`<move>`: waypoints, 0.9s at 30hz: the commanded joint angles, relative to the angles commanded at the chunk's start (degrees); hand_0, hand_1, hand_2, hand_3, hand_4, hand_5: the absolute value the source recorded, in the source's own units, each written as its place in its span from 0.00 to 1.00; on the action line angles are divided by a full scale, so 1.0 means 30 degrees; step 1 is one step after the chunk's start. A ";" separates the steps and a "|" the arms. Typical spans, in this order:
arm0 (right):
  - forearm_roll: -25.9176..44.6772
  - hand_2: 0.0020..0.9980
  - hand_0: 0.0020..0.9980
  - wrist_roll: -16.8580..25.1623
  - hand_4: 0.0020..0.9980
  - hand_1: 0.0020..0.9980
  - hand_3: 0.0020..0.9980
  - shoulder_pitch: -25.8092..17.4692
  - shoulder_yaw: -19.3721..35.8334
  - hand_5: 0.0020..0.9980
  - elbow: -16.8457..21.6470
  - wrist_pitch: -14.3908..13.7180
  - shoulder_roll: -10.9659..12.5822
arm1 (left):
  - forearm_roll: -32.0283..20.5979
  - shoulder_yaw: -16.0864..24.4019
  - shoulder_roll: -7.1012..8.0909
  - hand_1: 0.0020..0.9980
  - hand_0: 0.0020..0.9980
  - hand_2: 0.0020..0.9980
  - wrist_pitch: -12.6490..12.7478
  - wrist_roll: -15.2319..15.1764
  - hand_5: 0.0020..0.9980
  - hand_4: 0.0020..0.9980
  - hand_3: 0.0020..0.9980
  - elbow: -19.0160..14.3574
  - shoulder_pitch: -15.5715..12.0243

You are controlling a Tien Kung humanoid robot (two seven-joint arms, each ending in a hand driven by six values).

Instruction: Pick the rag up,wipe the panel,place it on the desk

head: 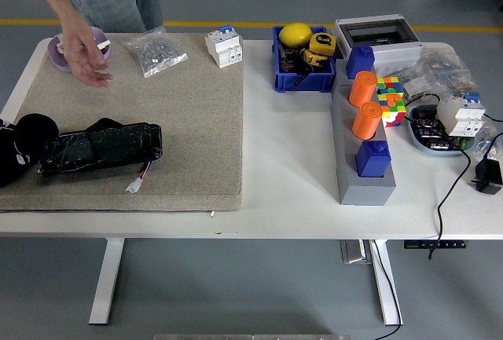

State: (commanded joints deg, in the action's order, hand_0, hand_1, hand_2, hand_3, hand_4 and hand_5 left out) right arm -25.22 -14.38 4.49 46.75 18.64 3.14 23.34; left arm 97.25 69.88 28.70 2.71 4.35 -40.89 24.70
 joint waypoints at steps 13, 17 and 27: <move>-0.0196 0.72 0.79 0.0133 1.00 0.71 0.69 0.0011 0.0326 0.73 0.0005 -0.0224 0.0069 | 0.0031 -0.0344 -0.0162 0.31 0.36 0.56 0.1167 0.0084 0.00 0.23 0.52 0.0269 -0.0097; -0.0221 0.72 0.79 0.0213 1.00 0.71 0.69 0.0021 0.0383 0.73 -0.0010 -0.0325 0.0083 | 0.0415 -0.0455 -0.0189 0.21 0.31 0.55 0.1607 0.0199 0.00 0.13 0.49 0.0365 -0.0120; -0.0251 0.72 0.79 0.0233 1.00 0.71 0.69 0.0080 0.0509 0.73 -0.0050 -0.0350 0.0075 | 0.1772 0.0933 -0.0369 0.16 0.27 0.53 0.3455 0.0225 0.00 0.07 0.45 -0.0921 -0.0869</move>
State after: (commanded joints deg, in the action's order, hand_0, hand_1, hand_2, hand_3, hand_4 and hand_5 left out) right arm -25.97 -13.68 4.73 48.27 18.48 2.09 23.57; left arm 102.56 72.68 27.59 13.08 5.02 -43.65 22.10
